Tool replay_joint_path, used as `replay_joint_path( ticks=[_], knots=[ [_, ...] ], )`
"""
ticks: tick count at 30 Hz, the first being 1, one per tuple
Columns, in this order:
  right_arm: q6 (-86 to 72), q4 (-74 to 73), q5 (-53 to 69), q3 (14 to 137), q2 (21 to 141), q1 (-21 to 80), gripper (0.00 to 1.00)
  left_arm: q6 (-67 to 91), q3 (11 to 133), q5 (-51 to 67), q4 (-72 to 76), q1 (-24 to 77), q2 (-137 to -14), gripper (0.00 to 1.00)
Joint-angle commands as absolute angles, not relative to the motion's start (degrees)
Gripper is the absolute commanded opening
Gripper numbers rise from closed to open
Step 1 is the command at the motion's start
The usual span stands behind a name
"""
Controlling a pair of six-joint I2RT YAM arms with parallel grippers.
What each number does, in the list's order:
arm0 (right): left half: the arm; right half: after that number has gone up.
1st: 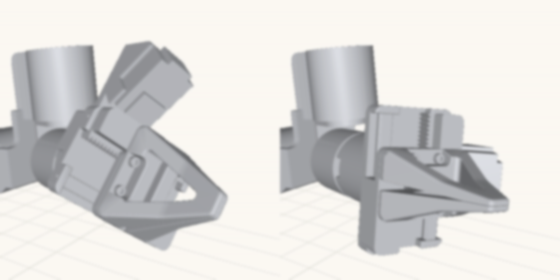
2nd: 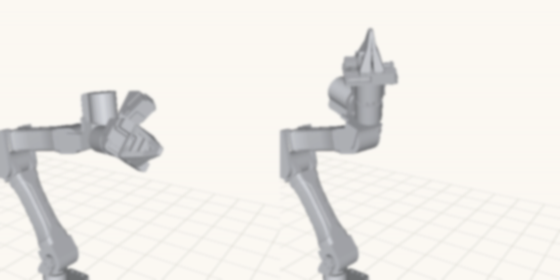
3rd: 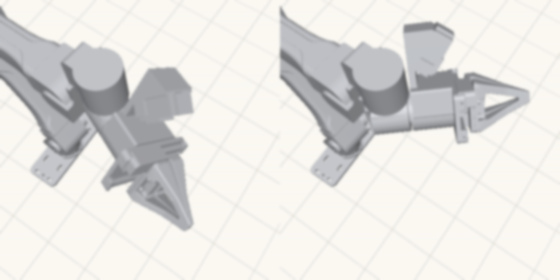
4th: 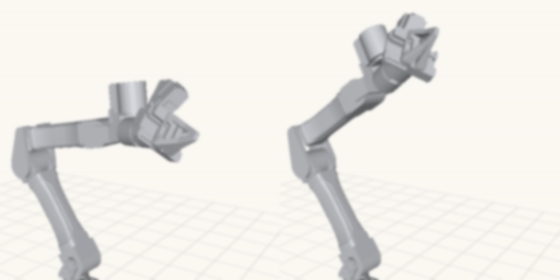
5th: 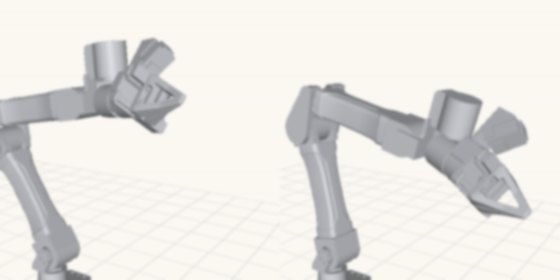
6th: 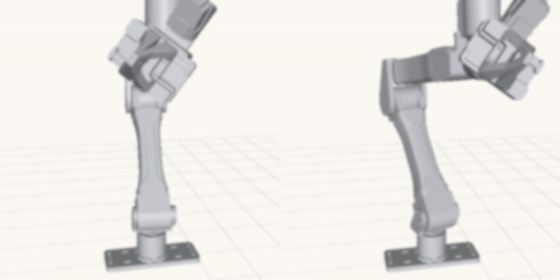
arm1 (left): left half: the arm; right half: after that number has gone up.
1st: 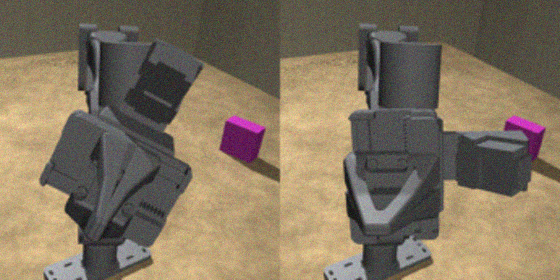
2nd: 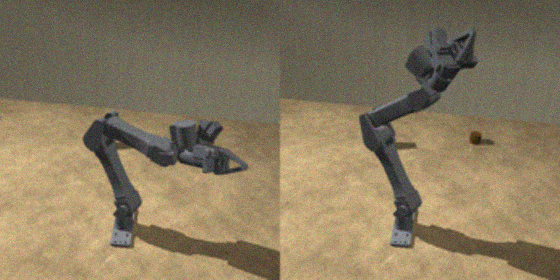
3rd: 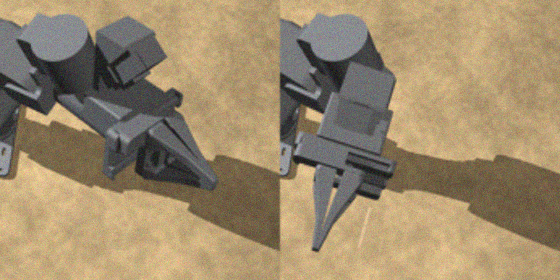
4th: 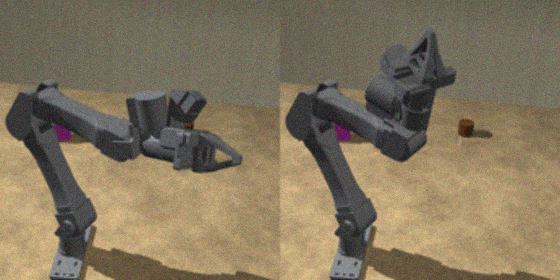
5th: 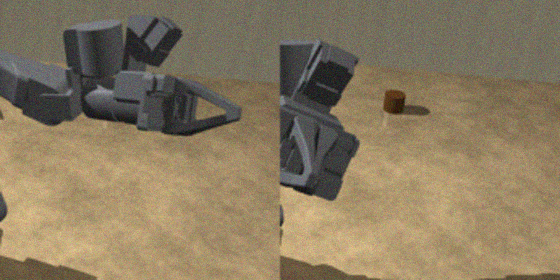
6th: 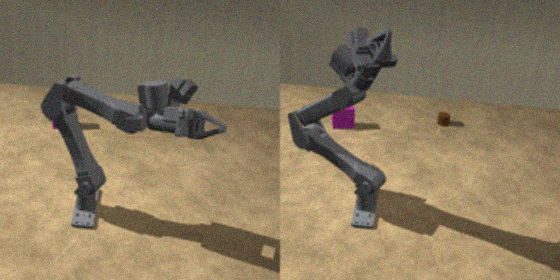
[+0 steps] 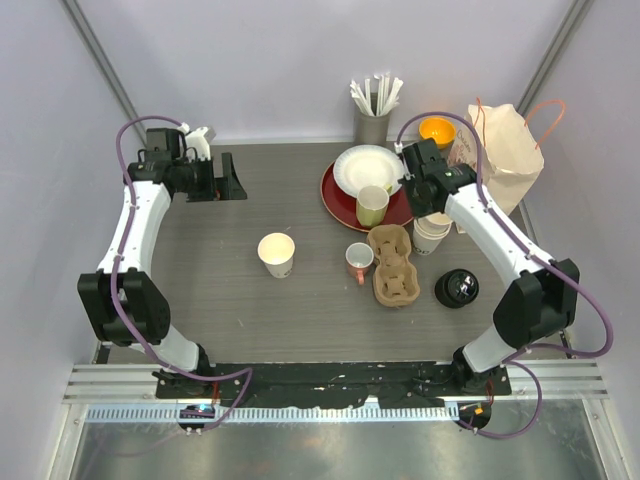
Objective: Pack the takeout coffee
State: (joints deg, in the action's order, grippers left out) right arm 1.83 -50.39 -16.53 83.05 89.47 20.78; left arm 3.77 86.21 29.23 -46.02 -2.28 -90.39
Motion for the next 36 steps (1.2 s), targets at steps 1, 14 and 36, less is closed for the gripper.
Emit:
replay_joint_path(
  ticks=[1,14,36],
  knots=[
    [2.0,-50.6,-19.7,86.9,85.2,20.8,0.01,2.5,88.4,30.8,-45.9,-2.5,-89.6,0.98],
    [14.9,-53.3,-31.4,105.3,85.4,43.0,0.01,1.4,88.2,28.9,-46.2,-2.6,-89.0,0.98],
    [20.7,-40.1,-3.5,92.5,102.7,52.4,0.01,0.8,88.2,27.4,-46.3,-2.5,-88.9,0.98]
  ],
)
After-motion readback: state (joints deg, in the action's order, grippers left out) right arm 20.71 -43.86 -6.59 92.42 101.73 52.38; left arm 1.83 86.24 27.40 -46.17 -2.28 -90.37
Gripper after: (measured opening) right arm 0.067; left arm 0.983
